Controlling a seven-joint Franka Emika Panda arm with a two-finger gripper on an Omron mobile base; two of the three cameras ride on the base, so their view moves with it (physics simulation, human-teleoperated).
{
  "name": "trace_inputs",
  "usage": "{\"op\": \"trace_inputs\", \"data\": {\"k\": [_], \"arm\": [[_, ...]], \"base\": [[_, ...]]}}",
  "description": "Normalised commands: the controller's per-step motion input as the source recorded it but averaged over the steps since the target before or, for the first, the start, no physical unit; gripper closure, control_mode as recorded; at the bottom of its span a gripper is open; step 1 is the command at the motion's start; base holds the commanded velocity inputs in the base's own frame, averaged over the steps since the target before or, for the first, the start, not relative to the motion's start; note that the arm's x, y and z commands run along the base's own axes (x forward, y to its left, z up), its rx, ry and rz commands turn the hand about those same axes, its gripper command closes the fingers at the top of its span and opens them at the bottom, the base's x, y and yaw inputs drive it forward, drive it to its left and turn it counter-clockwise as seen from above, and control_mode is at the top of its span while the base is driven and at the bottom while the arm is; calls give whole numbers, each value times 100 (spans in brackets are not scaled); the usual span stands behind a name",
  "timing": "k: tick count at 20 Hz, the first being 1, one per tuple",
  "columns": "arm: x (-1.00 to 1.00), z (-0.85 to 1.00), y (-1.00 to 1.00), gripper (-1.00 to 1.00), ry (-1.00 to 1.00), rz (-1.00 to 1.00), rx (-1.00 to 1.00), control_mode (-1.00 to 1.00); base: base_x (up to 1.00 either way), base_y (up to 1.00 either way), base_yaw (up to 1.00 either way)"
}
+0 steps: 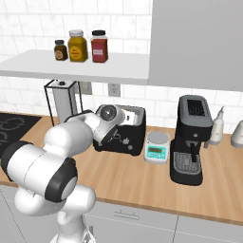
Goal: Start the toaster. Once the lever pops up, take the bread to the plate on the dining counter.
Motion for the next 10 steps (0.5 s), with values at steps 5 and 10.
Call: {"op": "trace_inputs", "data": {"k": [5, 10], "arm": [[0, 0, 0, -100, 0, 0, 0, -100], [0, 0, 0, -100, 0, 0, 0, -100]], "base": [[0, 0, 0], [0, 0, 0]]}}
